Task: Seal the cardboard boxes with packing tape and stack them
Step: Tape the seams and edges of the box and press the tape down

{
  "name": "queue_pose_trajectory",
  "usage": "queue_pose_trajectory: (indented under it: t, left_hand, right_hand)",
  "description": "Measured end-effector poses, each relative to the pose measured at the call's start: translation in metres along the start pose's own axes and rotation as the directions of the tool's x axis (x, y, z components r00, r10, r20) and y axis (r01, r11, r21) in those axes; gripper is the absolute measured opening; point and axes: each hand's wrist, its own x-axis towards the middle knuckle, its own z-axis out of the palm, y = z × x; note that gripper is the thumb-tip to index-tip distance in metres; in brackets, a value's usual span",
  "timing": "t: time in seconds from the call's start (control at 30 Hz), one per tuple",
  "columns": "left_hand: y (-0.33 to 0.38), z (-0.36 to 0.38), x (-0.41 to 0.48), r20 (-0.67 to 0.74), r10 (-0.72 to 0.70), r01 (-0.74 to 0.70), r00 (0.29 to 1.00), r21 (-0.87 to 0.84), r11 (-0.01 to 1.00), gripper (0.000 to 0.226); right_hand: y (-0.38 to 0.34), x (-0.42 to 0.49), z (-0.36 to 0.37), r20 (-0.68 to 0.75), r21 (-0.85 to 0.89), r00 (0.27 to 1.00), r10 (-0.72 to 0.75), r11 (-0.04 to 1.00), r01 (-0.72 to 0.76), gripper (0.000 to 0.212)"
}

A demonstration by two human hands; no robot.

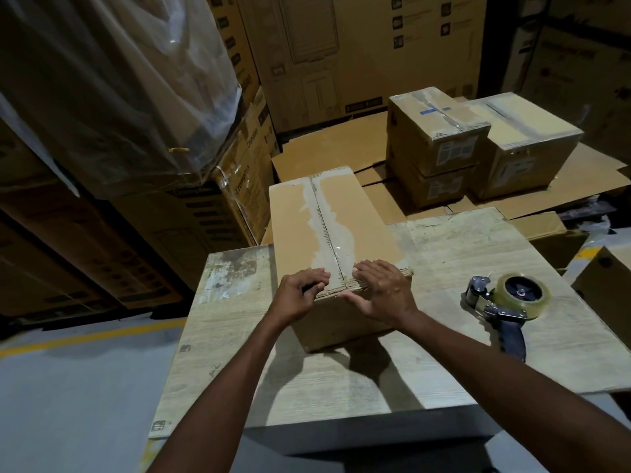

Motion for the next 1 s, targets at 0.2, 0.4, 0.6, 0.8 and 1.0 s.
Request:
queue_pose_trajectory:
  t: [0.2,0.4,0.6,0.8,1.0]
  left_hand:
    - [-0.002,0.002,-0.001,-0.006,0.024,-0.024,1.000,0.034,0.999,0.025]
    - [-0.004,0.013,-0.010,-0.058,0.142,-0.127,0.988,0.209,0.970,0.030]
    - [-0.004,0.029,-0.037,-0.104,0.127,-0.053,0.987,0.531,0.846,0.047]
    - [0.009,0.040,-0.048,-0.105,0.044,0.036,0.993,0.659,0.751,0.054]
    - [0.033,0.055,-0.041,-0.234,-0.104,0.224,0.967,0.576,0.786,0.064]
  right_hand:
    - [0.003,-0.008,0.007,0.016,-0.074,0.998,-0.064,0.995,0.065,0.061]
    - [0.014,-0.013,-0.002,0.150,-0.095,0.973,-0.173,0.978,0.188,0.078]
    - [0.020,-0.042,-0.011,0.268,-0.215,0.950,-0.161,0.951,0.221,0.081]
    - [0.037,-0.070,-0.029,0.256,-0.247,0.934,-0.251,0.917,0.314,0.071]
    - [0.078,-0.098,-0.061,-0.014,-0.180,0.995,-0.101,0.979,0.097,0.050]
